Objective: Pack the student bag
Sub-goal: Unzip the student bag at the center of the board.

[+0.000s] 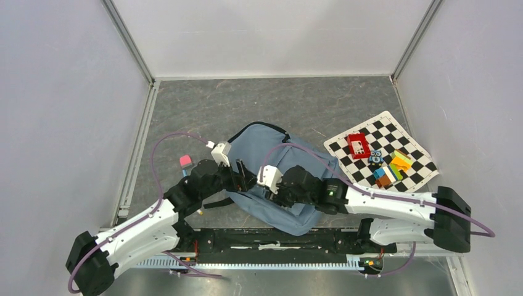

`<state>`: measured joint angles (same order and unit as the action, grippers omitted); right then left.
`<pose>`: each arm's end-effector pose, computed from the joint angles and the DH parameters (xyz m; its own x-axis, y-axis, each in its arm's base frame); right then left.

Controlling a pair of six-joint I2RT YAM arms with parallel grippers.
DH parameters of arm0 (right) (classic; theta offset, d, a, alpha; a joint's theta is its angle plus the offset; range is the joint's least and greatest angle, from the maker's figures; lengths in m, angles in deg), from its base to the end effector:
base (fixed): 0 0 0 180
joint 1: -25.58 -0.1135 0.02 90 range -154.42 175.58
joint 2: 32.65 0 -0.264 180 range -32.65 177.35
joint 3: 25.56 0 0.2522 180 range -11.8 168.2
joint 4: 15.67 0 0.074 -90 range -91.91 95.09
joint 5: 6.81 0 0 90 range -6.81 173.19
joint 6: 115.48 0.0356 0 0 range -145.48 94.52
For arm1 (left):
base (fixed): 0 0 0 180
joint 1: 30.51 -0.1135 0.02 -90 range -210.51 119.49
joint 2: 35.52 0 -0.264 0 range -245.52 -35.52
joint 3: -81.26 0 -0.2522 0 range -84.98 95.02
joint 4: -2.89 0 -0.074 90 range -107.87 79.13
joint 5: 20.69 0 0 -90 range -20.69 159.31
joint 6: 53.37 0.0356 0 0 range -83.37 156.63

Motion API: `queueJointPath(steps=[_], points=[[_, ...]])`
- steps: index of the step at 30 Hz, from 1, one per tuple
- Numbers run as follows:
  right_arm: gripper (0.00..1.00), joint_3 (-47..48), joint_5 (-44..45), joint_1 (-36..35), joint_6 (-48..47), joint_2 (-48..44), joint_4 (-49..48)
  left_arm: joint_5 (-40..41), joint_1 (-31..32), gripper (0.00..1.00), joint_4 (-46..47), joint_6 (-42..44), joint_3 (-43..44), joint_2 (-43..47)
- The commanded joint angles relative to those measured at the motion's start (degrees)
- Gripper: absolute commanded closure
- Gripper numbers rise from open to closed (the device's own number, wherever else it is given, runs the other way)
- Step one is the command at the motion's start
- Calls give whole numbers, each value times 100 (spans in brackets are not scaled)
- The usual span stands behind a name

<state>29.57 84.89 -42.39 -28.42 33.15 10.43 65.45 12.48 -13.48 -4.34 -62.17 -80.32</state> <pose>0.0938 0.2289 0.2420 -0.1772 -0.5745 -0.7991 -0.9280 0.3680 -0.0588 0.1314 -0.1258 0.2178 -0.7053 -0.2368 -0.6681 0.3478 0.7056 -0.6173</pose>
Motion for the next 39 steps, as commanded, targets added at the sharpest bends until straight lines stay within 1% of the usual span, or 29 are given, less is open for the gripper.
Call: queueJointPath(steps=[1, 3, 7, 9, 12, 14, 17, 19, 21, 22, 24, 27, 28, 31, 32, 35, 39], points=[[52, 660, 1187, -254, -330, 411, 3, 358, 134, 12, 570, -453, -31, 29], [54, 755, 1444, -287, -378, 552, 33, 364, 195, 12, 637, -518, -37, -36], [56, 778, 1609, -296, -420, 753, 42, 362, 263, 13, 648, -544, -52, -138], [57, 682, 1609, -296, -394, 863, 33, 366, 263, 16, 648, -544, -70, -167], [59, 513, 1484, -296, -318, 971, -56, 367, 263, 17, 639, -526, -66, -162], [59, 471, 1358, -306, -286, 1005, -118, 365, 266, 17, 598, -528, -66, -118], [57, 477, 1281, -314, -293, 1092, -161, 606, 263, 17, 578, -535, -91, -71], [58, 463, 1300, -314, -312, 1175, -159, 656, 263, 22, 586, -535, -86, -84], [58, 375, 1299, -316, -346, 1210, -212, 657, 263, 23, 582, -535, -62, -104], [61, 275, 1274, -314, -371, 1157, -331, 647, 263, 24, 585, -537, -53, -106], [72, 34, 1331, -322, -400, 974, -613, 634, 263, 25, 592, -522, -62, -102], [98, -40, 1818, -314, -294, 744, -734, 574, 268, 26, 604, -407, -75, -66], [100, 4, 1932, -314, -266, 675, -728, 531, 263, 26, 608, -328, -66, -55], [100, 165, 2198, -314, -202, 443, -726, 412, 269, 26, 699, -65, -72, -64], [100, 240, 2263, -314, -175, 379, -700, 222, 272, 26, 748, 3, -74, -85], [100, 475, 2395, -315, -81, 315, -564, 10, 281, 25, 905, 208, -142, -175], [100, 689, 2355, -314, -5, 403, -398, -144, 363, 21, 1113, 422, -232, -150]])
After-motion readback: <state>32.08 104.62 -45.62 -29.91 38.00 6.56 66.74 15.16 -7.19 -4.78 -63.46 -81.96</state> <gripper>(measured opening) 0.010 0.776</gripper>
